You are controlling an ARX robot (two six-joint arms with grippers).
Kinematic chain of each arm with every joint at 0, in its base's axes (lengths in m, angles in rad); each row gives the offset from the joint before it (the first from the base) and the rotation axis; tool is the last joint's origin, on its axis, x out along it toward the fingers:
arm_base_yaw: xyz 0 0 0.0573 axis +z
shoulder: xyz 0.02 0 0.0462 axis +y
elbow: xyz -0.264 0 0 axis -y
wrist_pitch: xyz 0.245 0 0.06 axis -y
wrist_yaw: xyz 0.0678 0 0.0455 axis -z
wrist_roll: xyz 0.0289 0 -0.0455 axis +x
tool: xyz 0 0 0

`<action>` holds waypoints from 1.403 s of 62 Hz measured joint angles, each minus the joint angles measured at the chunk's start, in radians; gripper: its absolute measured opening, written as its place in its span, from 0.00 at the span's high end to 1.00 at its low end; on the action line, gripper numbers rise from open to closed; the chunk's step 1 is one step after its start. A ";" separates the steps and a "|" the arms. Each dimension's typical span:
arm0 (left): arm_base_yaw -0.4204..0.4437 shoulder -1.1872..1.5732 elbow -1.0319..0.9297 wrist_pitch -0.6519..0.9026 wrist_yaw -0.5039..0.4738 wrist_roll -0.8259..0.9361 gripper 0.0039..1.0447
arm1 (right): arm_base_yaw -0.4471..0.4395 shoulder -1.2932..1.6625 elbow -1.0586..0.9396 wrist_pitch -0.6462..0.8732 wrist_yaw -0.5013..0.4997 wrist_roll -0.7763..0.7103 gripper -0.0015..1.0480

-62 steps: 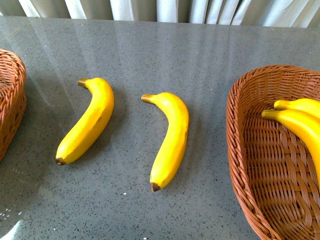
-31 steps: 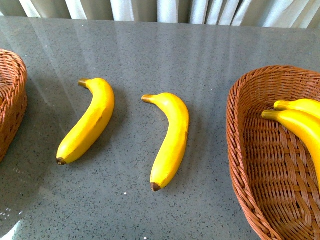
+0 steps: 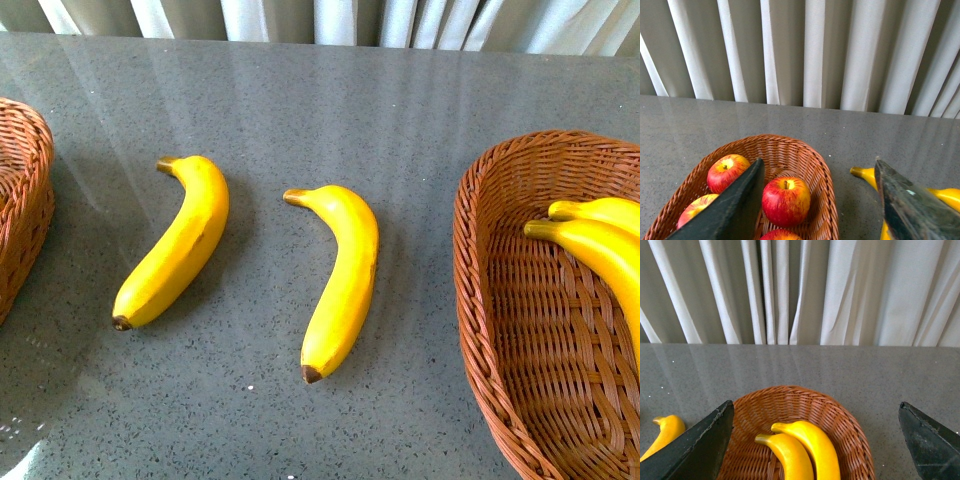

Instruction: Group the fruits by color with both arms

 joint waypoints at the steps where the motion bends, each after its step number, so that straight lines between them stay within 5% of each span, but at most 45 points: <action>1: 0.000 0.000 0.000 0.000 0.000 0.000 0.33 | 0.000 0.000 0.000 0.000 0.000 0.000 0.09; 10: 0.000 0.000 0.000 0.000 0.000 0.000 0.08 | 0.000 0.000 0.000 0.000 0.000 0.000 0.09; 25: 0.000 0.000 0.000 0.000 0.000 0.002 0.09 | -0.002 0.002 0.001 -0.002 -0.009 0.000 0.09; 30: 0.000 0.000 0.000 0.000 0.002 0.003 0.09 | -0.164 0.236 0.146 -0.299 -0.428 -0.014 0.09; 33: 0.000 0.000 0.000 0.000 0.000 0.002 0.09 | -0.250 0.416 0.238 -0.344 -0.630 -0.015 0.09; 36: 0.000 0.000 0.000 0.000 0.000 0.003 0.09 | -0.261 0.509 0.305 -0.285 -0.685 -0.015 0.09; 43: 0.000 0.000 0.000 0.000 0.000 0.003 0.09 | -0.215 0.612 0.398 -0.138 -0.592 0.014 0.09; 62: 0.000 0.000 0.000 0.000 0.000 0.003 0.09 | 0.214 1.020 0.563 0.170 -0.156 0.129 0.09; 74: 0.000 0.000 0.000 0.000 0.000 0.003 0.09 | 0.358 1.310 0.752 0.179 -0.054 0.265 0.09; 87: 0.000 0.000 0.000 0.000 0.000 0.003 0.09 | 0.483 1.662 1.013 0.027 -0.035 0.386 0.09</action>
